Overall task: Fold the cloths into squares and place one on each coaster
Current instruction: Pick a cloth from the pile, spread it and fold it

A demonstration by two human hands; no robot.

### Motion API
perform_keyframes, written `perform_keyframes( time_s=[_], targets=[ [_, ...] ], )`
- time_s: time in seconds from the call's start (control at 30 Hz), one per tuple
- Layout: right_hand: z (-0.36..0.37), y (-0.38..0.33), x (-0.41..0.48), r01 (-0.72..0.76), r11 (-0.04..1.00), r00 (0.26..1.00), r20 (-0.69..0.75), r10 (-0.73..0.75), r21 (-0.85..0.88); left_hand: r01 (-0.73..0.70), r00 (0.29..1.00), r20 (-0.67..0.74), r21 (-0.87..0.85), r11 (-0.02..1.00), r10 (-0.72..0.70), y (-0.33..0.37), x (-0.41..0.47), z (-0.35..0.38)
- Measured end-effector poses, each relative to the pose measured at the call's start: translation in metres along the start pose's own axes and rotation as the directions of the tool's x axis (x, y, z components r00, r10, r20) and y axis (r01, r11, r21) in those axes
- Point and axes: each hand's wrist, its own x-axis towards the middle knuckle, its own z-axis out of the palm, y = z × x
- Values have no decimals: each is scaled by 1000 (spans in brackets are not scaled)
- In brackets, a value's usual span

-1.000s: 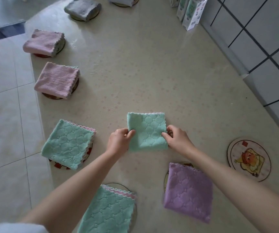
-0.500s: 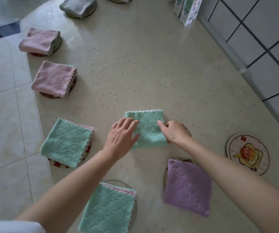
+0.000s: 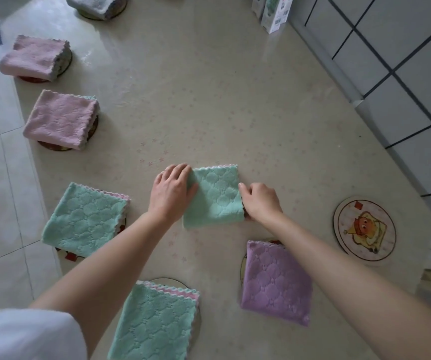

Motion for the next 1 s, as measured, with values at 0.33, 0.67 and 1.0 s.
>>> perform_keyframes(
  time_s=[0.33,0.67,1.0],
  targets=[
    [-4,0,-11,-255,793,948,304,93,553,515,857,177,-284,809,-484,15,23,-19],
    [-23,32,-27,-190,798,955,295,16,572,710,680,604,-684,168,-417,30,25,-34],
    [-91,145,-46,-218,644,974,118,196,733,640,767,615,-717,277,-181,158,43,-17]
  ],
)
